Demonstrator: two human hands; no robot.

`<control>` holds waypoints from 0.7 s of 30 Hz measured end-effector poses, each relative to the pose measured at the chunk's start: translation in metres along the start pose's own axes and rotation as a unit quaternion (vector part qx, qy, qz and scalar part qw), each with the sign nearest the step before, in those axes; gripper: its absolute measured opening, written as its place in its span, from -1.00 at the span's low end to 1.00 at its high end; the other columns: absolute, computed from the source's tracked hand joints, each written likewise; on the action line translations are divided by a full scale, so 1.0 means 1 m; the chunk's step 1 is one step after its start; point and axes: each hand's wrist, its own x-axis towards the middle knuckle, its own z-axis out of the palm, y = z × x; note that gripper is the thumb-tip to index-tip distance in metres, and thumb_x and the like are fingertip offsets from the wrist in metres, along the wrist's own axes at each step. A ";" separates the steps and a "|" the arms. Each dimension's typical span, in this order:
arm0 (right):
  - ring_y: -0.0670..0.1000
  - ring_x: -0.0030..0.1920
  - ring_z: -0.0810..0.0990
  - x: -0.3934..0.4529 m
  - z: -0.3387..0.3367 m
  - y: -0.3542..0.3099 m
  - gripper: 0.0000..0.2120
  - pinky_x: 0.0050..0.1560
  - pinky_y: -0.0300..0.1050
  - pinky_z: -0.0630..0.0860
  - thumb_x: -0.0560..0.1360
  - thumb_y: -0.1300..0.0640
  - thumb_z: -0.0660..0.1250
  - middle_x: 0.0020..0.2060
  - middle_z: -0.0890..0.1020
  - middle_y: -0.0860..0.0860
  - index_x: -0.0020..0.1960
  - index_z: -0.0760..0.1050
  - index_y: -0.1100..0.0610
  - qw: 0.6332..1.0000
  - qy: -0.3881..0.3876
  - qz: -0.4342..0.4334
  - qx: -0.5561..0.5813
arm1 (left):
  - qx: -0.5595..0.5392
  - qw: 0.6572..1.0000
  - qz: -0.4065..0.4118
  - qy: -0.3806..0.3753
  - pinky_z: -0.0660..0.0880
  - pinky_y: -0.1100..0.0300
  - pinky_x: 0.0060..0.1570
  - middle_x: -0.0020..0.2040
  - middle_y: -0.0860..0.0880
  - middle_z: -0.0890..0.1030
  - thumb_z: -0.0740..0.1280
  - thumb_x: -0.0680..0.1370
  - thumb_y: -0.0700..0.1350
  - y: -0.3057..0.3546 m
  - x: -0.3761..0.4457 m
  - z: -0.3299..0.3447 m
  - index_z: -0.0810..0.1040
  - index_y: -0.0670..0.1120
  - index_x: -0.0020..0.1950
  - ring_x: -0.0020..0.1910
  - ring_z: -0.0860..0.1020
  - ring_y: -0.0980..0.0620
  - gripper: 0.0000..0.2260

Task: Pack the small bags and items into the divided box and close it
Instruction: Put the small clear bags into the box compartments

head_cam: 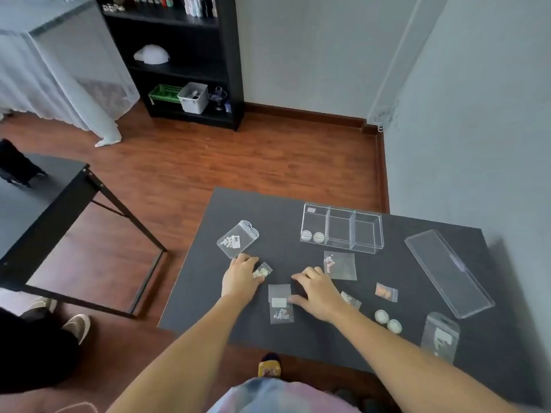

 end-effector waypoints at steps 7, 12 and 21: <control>0.09 0.22 0.34 0.008 0.013 -0.020 -0.19 0.25 0.02 0.33 0.24 -0.30 0.47 0.18 0.41 0.03 0.36 0.30 0.01 0.999 -0.038 0.001 -0.014 | -0.090 0.994 -0.066 -0.016 0.49 0.02 0.10 0.10 -0.07 0.55 0.40 0.46 -0.22 0.003 0.009 0.004 0.45 -0.10 0.31 0.09 0.54 -0.10 -0.57; 0.07 0.10 0.36 0.011 0.009 -0.023 -0.34 0.13 -0.01 0.35 0.17 -0.21 0.55 0.07 0.47 0.00 0.09 0.34 0.04 0.999 -0.030 0.024 0.013 | -0.103 0.991 -0.080 -0.043 0.53 0.07 -0.07 -0.12 -0.03 0.62 0.38 0.44 -0.24 0.005 0.017 0.001 0.45 -0.02 0.19 -0.10 0.58 -0.08 -0.65; 0.18 -0.07 0.59 0.008 -0.010 -0.038 -0.89 0.00 0.04 0.54 0.46 0.22 0.35 -0.15 0.68 0.16 -0.07 0.42 0.14 0.966 -0.019 0.051 0.254 | -0.124 0.992 -0.037 -0.004 0.39 0.19 -0.25 -0.38 0.11 0.52 0.37 0.48 -0.18 -0.003 0.018 -0.016 0.53 0.00 0.06 -0.29 0.51 0.03 -0.82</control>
